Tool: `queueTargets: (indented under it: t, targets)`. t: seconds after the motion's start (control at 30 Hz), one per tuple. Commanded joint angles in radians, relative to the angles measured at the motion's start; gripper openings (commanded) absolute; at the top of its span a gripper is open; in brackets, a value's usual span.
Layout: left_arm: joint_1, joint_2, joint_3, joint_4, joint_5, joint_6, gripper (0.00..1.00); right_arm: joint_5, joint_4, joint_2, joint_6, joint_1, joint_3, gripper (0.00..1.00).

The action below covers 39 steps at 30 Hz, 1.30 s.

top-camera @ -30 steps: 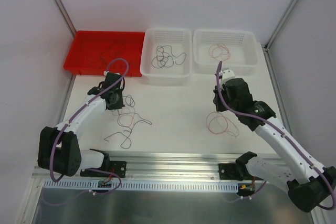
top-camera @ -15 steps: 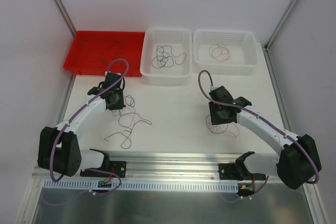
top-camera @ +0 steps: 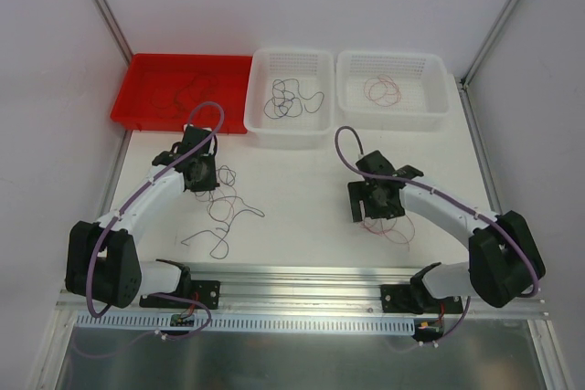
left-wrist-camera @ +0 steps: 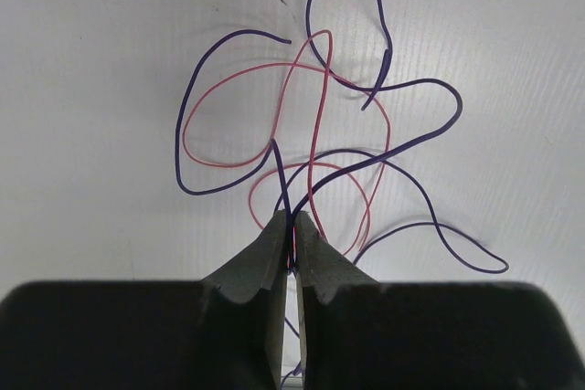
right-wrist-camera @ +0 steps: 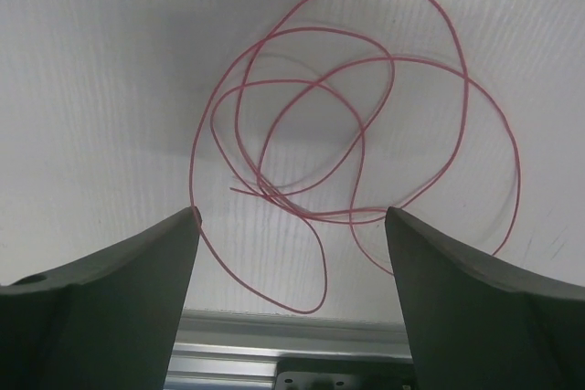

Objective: Untangle the cables

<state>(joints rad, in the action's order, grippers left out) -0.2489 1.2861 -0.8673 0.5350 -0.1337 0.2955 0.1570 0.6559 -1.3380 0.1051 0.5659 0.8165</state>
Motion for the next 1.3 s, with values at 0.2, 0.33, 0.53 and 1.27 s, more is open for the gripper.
queueTargets:
  t: [0.2,0.33,0.53,1.27]
  targets:
    - [-0.001,-0.024,0.005,0.011,0.017,-0.015,0.06,-0.048,-0.065,-0.089,0.018,0.000,-0.020,0.83]
    - [0.000,-0.021,0.004,0.011,0.022,-0.015,0.06,-0.053,-0.084,-0.128,0.019,0.003,-0.023,0.80]
    - [-0.001,-0.018,0.002,0.011,0.025,-0.016,0.06,-0.063,-0.101,-0.185,0.022,0.006,-0.027,0.59]
    - [-0.001,-0.014,0.001,0.010,0.057,-0.016,0.07,0.179,0.172,0.083,-0.128,0.003,0.329,0.01]
